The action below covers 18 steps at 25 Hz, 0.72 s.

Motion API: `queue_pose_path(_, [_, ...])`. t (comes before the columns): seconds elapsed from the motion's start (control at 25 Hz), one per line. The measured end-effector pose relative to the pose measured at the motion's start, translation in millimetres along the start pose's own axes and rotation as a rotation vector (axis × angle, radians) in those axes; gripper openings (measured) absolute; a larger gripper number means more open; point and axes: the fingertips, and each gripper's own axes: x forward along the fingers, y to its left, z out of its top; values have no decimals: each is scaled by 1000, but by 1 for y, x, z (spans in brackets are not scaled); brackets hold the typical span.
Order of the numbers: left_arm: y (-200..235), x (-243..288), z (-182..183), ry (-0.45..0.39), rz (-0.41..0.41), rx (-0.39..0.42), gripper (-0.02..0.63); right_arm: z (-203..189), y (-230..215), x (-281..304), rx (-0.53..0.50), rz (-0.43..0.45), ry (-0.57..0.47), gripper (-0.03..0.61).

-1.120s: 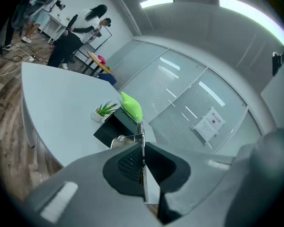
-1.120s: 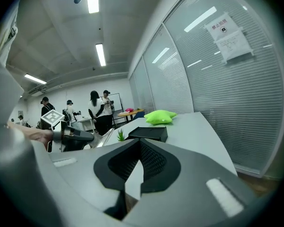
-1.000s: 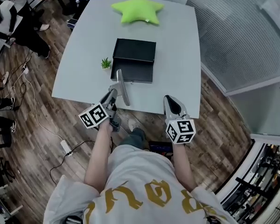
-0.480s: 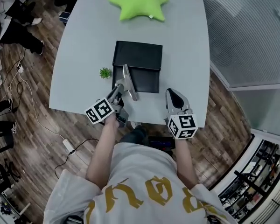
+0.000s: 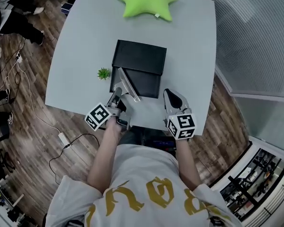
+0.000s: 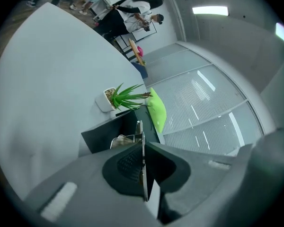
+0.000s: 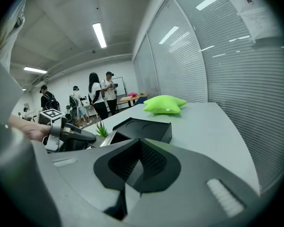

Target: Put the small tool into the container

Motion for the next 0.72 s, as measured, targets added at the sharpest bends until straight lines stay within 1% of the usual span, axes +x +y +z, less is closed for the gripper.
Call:
queue_pose_path(0.16, [9, 6, -4, -55, 38, -70, 7, 0, -8, 7, -8, 41, 17, 23])
queue_pose_path(0.32, [10, 17, -2, -121, 78, -103, 14, 0, -22, 12, -19, 66, 31, 23])
queue_pose_path(0.6, [19, 30, -6, -182, 96, -223, 5, 0, -36, 11, -32, 78, 34, 23])
queue_pose_path(0.72, [22, 31, -8, -192, 90, -248, 6, 2, -36, 11, -33, 78, 35, 23])
